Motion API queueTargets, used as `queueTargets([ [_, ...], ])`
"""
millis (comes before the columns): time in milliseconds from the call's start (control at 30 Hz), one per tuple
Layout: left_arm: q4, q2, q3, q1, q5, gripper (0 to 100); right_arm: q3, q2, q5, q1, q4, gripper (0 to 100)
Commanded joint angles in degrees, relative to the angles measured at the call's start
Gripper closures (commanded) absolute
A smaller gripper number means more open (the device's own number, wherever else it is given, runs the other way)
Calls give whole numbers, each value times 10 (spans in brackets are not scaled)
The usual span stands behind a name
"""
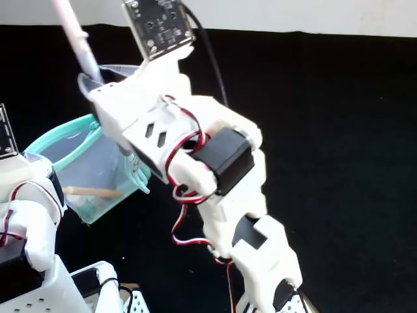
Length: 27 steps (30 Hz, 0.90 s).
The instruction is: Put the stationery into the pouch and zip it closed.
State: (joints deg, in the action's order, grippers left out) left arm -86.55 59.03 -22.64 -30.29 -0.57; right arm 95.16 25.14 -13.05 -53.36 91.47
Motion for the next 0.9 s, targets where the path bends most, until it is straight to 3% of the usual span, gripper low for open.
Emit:
queueTargets([
  [0, -5, -4, -13, -3, -2, 994, 63, -14, -7, -16, -39, 991],
  [300, -5, -4, -13, -3, -2, 994, 63, 84, -26, -49, -118, 991],
  [867, -3, -4, -13, -6, -2, 994, 63, 153, -79, -50, -62, 991],
])
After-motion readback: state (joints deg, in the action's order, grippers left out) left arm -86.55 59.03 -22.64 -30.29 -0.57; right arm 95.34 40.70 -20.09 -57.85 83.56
